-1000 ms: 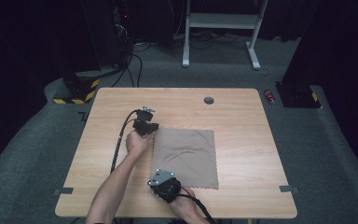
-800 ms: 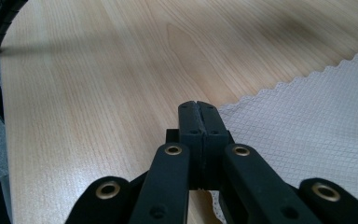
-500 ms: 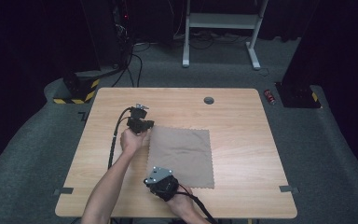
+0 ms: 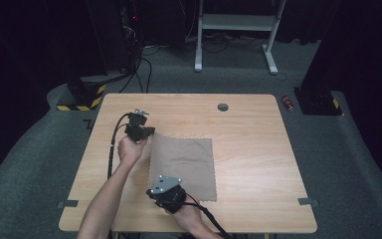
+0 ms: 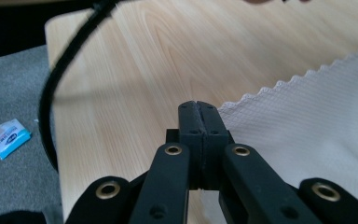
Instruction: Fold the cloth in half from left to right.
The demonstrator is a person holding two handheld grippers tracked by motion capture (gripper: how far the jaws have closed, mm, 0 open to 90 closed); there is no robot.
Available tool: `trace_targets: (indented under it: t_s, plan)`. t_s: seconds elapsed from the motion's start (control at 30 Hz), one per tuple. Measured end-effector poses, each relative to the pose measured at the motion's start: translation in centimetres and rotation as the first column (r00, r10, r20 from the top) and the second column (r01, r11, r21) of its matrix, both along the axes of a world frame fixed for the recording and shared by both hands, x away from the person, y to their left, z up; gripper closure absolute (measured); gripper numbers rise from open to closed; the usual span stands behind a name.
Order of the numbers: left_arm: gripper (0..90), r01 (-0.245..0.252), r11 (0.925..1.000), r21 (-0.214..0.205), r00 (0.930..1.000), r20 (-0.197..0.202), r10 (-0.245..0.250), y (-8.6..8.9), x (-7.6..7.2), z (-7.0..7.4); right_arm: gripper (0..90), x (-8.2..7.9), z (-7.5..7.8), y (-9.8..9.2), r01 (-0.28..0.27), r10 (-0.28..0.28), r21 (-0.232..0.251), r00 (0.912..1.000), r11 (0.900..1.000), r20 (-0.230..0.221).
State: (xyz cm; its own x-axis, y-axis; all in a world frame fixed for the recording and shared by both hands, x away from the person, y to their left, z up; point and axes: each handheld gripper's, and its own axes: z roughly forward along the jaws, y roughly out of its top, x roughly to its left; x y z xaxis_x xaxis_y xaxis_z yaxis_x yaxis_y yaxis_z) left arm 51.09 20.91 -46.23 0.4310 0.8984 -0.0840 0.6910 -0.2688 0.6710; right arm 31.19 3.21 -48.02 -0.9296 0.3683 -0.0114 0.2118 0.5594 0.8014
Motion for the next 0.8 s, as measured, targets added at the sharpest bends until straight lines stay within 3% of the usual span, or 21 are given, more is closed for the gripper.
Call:
trace_targets:
  t_s: [0.23,0.37,0.53,0.57,0.8]
  plan:
    - [90.0,0.051,0.9987,0.010,0.9987,-0.005,-0.051,-3.5,0.6,-1.7,90.0,0.1,-1.8,-2.5,0.066,-0.067,-0.039,0.9966,0.9971,-0.047]
    - [90.0,0.057,0.9983,0.007,0.9983,-0.010,-0.057,-4.7,0.8,-2.5,90.0,0.1,-2.6,-3.8,0.102,-0.105,-0.048,0.9931,0.9936,-0.052]
    - [90.0,0.066,0.9978,-0.003,0.9978,-0.012,-0.066,-5.4,0.9,-2.8,90.0,-0.1,-3.0,-4.5,0.124,-0.127,-0.060,0.9909,0.9904,-0.045]
    - [90.0,0.064,0.9977,-0.021,0.9977,-0.018,-0.065,-5.6,1.1,-2.8,90.0,-0.2,-3.2,-5.0,0.135,-0.138,-0.063,0.9895,0.9888,-0.043]
    - [90.0,0.098,0.9951,0.005,0.9951,-0.011,-0.098,-7.3,1.4,-2.6,90.0,-0.3,-3.6,-6.7,0.172,-0.174,-0.053,0.9836,0.9837,-0.047]
